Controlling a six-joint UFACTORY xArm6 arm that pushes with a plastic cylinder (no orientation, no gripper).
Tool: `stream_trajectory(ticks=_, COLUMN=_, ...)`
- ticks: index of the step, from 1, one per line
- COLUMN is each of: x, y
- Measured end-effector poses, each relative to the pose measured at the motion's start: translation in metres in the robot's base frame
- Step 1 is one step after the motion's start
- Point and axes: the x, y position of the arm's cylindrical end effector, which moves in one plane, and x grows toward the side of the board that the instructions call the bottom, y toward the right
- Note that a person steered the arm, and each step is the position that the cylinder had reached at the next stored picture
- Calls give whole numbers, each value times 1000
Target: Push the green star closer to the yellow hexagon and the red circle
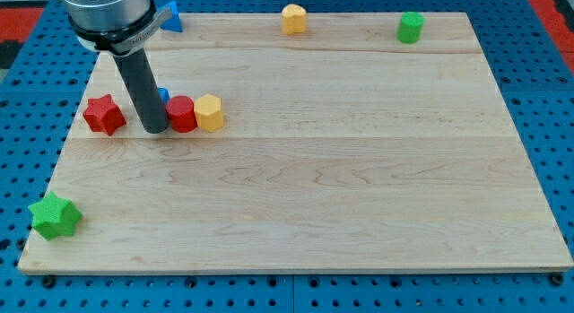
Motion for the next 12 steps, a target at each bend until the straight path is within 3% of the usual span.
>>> stream_trajectory(ticks=3, x=-1, y=-6)
stream_trajectory(ticks=4, x=20, y=7)
stream_trajectory(ticks=5, x=114, y=-5)
stream_trajectory(ticks=6, x=187, y=-62)
stream_trajectory(ticks=7, x=186, y=-129)
stream_trajectory(ticks=8, x=165, y=-132)
stream_trajectory(ticks=9, x=153, y=-79)
stream_trajectory(ticks=10, x=118, y=-71)
stream_trajectory(ticks=12, x=98, y=-48)
